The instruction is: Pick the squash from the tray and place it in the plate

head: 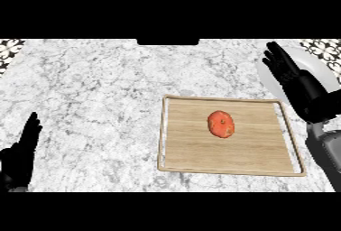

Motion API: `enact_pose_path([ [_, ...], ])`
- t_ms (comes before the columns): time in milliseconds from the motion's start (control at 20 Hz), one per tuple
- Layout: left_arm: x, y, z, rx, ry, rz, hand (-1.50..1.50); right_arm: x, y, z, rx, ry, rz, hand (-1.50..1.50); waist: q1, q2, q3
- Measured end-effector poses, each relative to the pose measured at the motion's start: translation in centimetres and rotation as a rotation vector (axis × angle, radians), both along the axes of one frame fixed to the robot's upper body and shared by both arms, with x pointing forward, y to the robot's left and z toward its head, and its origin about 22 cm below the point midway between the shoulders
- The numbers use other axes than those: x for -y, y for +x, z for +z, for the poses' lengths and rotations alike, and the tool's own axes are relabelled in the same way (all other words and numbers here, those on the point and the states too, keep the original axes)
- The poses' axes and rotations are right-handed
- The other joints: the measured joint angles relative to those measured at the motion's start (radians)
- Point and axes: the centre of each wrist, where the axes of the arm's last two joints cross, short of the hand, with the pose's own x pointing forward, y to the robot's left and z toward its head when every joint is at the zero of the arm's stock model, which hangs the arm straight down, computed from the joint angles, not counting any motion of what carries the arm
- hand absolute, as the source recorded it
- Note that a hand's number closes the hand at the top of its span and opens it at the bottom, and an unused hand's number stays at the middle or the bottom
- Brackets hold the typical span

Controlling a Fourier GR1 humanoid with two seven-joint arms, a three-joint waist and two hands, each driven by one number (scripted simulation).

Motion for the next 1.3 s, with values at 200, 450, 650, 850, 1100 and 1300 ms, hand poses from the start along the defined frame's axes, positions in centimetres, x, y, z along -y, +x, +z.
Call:
enact_pose_path([
  [200,-0.2,0.5,1.1,0.049,0.042,-0.065,0.00,-1.3,0.4,0.3,-0.052,0.223,0.088,-1.50,0.014,0.019,0.016],
  [450,0.4,0.7,1.9,0.072,0.102,-0.178,0.00,-2.6,0.7,-0.2,-0.030,0.358,0.057,-1.50,0.019,0.028,0.023],
  [650,1.0,0.2,1.6,0.070,0.111,-0.207,0.00,-3.7,-1.4,-2.1,0.058,0.491,-0.065,-1.50,0.006,0.027,0.024],
  [850,1.1,0.0,1.8,0.066,0.111,-0.221,0.00,-2.7,-4.1,-3.8,0.104,0.572,-0.121,-1.50,0.006,0.028,0.024],
  [1100,1.1,0.4,2.4,0.063,0.113,-0.231,0.00,0.4,-6.2,-2.6,0.087,0.492,-0.027,-1.50,0.006,0.028,0.024],
  [1300,0.6,0.2,2.1,0.066,0.121,-0.233,0.00,2.5,-6.2,-1.1,0.034,0.277,0.053,-1.50,0.011,0.030,0.024],
])
